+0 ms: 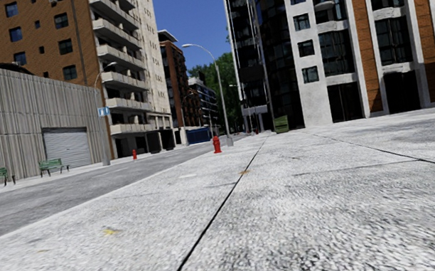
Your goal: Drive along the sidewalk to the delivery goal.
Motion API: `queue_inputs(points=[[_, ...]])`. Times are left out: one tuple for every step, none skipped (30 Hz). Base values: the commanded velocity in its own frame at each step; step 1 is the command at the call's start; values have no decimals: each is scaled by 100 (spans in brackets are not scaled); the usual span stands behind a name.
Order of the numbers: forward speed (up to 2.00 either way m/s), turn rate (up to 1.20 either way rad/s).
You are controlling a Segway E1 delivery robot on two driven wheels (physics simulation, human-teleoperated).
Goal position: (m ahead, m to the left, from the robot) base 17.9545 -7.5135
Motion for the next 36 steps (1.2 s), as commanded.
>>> queue_inputs(points=[[200, -80], [200, -80], [200, -80], [200, -80], [200, -80], [200, -80], [200, -80], [200, -80], [200, -34], [200, -34], [200, -10], [200, 0], [200, 0], [200, 0], [200, 0], [200, 0], [200, 0], [200, 0], [200, 0], [200, 0], [200, 0], [200, 0], [200, 0], [200, 0], [200, 0], [200, 0], [200, 0], [200, -19], [200, -29], [200, -29], [200, -33], [200, -37], [200, -38], [200, -38], [200, -38], [200, -38]])
